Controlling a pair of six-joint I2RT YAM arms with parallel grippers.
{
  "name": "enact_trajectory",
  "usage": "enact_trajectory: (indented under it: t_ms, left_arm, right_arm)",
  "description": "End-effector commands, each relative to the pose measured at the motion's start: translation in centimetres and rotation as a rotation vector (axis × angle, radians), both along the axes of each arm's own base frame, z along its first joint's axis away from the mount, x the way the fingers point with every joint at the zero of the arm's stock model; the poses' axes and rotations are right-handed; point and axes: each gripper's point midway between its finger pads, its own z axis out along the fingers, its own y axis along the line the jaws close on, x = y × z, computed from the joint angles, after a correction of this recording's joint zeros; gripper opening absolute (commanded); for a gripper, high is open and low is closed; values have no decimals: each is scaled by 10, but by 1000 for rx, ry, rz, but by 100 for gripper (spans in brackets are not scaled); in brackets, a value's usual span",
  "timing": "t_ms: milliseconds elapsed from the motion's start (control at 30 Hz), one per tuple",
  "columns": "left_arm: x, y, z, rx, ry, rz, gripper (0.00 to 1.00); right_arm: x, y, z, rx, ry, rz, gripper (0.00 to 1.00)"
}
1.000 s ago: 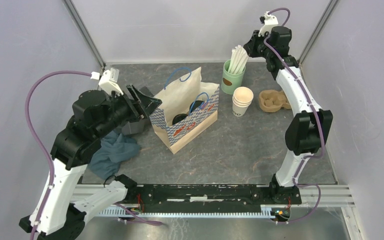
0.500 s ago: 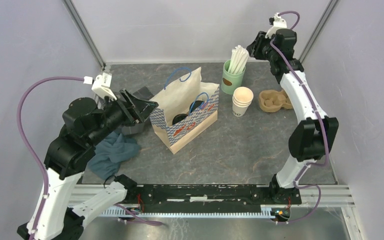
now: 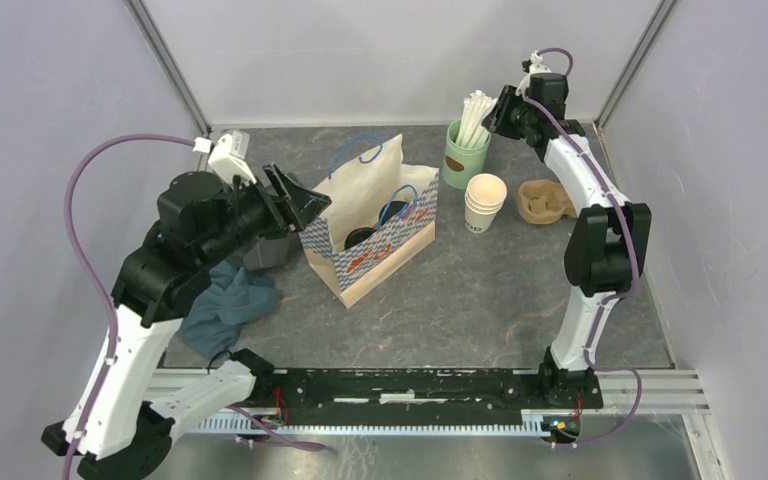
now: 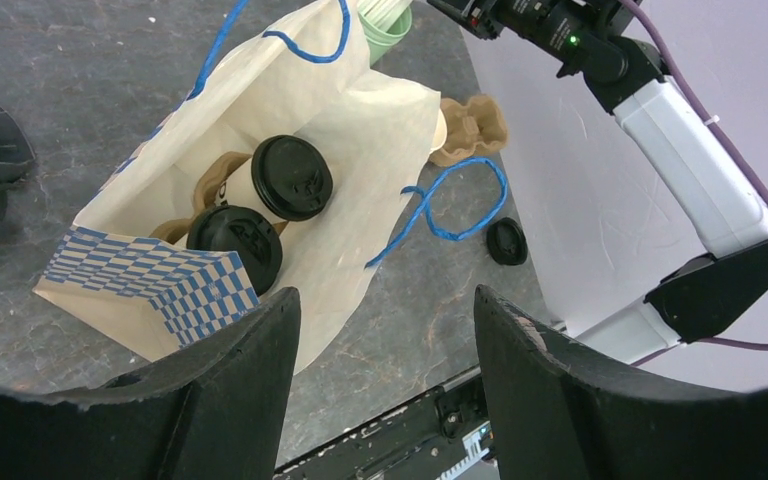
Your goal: Pack the takeout coffee
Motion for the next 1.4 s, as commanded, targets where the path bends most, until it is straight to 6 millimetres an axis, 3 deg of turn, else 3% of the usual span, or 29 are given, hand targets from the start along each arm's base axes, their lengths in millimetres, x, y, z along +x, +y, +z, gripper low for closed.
enact_trajectory:
  t_ms: [0,100,500,867,1100,1367]
  left_arm:
    - [6,1,17,1,-60,4,70]
    - [10,-1,15,10,-60,7,70]
    - [26,-9,10,38,-54,3,69]
    - [32,-9,8,52,-52,13,69]
    - [29,-8,11,50,-56,11,69]
    - [17,-3,15,30,-75,5,69]
  right_arm:
    - [17,1,15,26,-55,-3,38]
    - [22,4,9,38,-51,5,33]
    - [45,6,-1,42,-57,6,29]
    - [55,5,-6,26,-75,3,20]
    - [48,7,32,38,-132,9,6]
    - [20,-7,87,-35,-215,-23,2]
